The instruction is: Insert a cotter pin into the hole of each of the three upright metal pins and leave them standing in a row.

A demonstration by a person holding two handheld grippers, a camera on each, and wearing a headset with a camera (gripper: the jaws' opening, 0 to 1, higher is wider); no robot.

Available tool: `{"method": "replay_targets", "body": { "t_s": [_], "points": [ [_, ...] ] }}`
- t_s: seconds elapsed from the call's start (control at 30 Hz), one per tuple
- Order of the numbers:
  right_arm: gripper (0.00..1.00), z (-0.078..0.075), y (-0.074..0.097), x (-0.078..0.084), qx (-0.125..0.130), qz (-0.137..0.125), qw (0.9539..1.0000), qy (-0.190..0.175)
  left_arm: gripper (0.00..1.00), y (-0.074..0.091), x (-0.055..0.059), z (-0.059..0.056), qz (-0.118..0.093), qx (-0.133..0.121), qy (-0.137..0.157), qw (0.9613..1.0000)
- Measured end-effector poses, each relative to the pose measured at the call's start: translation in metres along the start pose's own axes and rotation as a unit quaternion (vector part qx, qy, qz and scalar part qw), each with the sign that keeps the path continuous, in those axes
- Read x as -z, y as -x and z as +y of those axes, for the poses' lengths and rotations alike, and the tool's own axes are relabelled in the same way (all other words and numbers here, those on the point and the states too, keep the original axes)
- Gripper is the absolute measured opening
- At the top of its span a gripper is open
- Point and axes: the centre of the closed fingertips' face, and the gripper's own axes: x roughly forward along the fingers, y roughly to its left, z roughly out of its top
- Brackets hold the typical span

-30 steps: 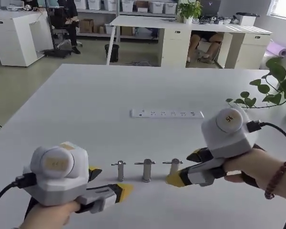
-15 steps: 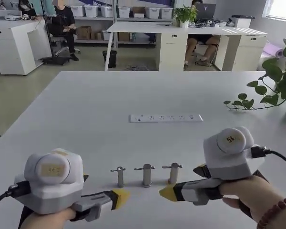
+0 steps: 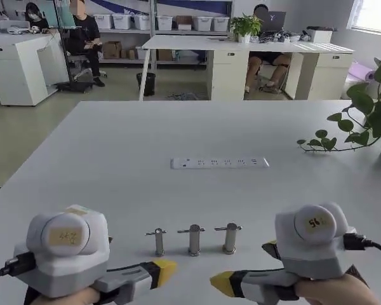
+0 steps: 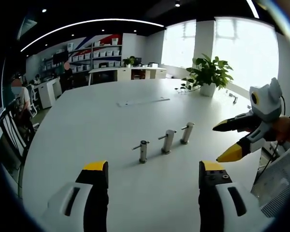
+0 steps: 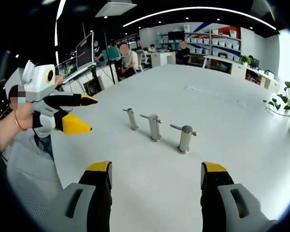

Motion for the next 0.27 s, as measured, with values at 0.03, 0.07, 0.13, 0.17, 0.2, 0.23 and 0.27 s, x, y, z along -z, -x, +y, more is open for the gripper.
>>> {"method": "replay_targets", "body": {
  "t_s": [0.03, 0.07, 0.13, 0.17, 0.2, 0.23, 0.27],
  "points": [
    [0.72, -0.0005, 0.0011, 0.0013, 0.003, 0.002, 1.0, 0.003, 0.76, 0.0006, -0.0003, 0.0012, 0.0, -0.002, 0.0, 1.0],
    [0.73, -0.0002, 0.0022, 0.0011, 0.005, 0.0, 1.0, 0.007, 0.76, 0.001, -0.0008, 0.0025, -0.001, -0.005, 0.0, 1.0],
    [0.72, -0.0005, 0.0033, 0.0008, 0.005, -0.001, 1.0, 0.003, 0.77, 0.002, -0.0013, 0.0039, -0.002, -0.007, 0.0, 1.0],
    [0.73, -0.0001, 0.0038, -0.001, 0.005, -0.007, 1.0, -0.001, 0.77, 0.0022, -0.0014, 0.0043, -0.003, -0.008, 0.001, 1.0],
    [0.73, -0.0005, 0.0041, -0.0014, 0.005, -0.008, 0.9999, -0.004, 0.77, 0.0029, -0.0018, 0.0045, -0.004, -0.008, 0.002, 1.0],
    [0.72, -0.0011, 0.0042, -0.0015, 0.007, -0.007, 0.9999, -0.006, 0.77, 0.0033, -0.002, 0.0045, -0.005, -0.008, 0.002, 1.0],
    [0.72, -0.0021, 0.0046, -0.0017, 0.01, -0.007, 0.9999, -0.005, 0.77, 0.004, -0.0019, 0.0045, -0.004, -0.008, 0.002, 1.0]
  ]
}}
